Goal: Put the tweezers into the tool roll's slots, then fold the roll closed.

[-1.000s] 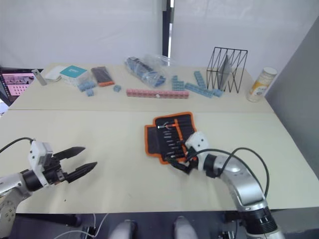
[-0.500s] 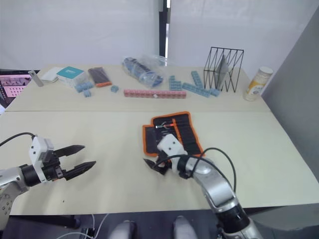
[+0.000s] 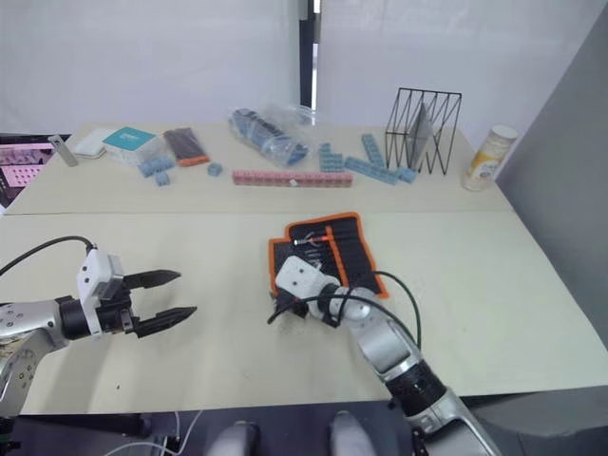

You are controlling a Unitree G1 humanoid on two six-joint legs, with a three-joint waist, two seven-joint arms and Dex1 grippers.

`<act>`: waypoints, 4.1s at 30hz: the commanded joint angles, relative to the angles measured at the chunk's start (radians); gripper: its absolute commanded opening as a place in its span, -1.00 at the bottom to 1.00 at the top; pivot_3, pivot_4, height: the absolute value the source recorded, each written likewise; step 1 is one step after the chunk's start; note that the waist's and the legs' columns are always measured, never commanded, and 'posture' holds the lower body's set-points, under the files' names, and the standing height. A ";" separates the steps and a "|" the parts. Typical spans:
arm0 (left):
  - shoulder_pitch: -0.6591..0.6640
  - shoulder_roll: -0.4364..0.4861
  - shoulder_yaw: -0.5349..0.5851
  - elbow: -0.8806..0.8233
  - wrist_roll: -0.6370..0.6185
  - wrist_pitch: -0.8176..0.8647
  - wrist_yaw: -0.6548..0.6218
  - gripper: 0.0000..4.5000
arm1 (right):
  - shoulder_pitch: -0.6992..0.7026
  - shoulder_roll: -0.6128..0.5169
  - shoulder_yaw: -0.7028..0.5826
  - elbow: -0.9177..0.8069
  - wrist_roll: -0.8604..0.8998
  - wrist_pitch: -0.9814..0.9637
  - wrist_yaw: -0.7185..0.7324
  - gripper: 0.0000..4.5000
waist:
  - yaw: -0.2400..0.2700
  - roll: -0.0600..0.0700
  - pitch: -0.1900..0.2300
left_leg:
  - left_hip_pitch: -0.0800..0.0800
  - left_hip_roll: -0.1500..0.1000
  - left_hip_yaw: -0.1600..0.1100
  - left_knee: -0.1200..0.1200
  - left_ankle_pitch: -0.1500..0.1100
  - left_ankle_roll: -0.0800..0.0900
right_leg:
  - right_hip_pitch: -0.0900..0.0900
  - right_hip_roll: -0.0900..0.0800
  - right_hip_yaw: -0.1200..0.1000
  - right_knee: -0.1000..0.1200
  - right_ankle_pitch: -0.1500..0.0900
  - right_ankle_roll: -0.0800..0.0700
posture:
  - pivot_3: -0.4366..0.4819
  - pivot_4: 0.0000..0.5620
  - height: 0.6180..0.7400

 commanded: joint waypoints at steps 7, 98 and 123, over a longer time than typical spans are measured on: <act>-0.057 0.033 -0.034 0.072 0.046 -0.079 -0.042 1.00 | -0.005 -0.002 -0.037 -0.041 0.011 -0.011 0.043 -0.89 | 0.001 0.000 0.000 | 0.000 0.000 0.000 0.000 0.000 0.000 | 0.000 0.000 0.000 0.000 0.000 0.000 | -0.05 -0.47 0.95; -0.344 -0.079 -0.414 0.348 0.321 -0.361 -0.091 -0.99 | 0.028 -0.229 -0.156 -0.054 0.272 0.040 0.399 -1.00 | 0.000 0.000 0.000 | 0.006 -0.001 -0.002 0.010 0.003 0.004 | 0.003 0.003 0.003 0.015 -0.004 -0.006 | -0.05 -0.47 0.95; -0.619 -0.238 -0.371 0.560 0.256 -0.089 -0.036 0.02 | -0.027 -0.198 -0.296 0.114 0.308 0.001 0.301 0.30 | -0.001 0.000 0.000 | 0.004 -0.002 -0.003 0.009 0.003 0.004 | 0.003 0.004 0.003 0.015 0.001 0.002 | -0.05 -0.47 0.95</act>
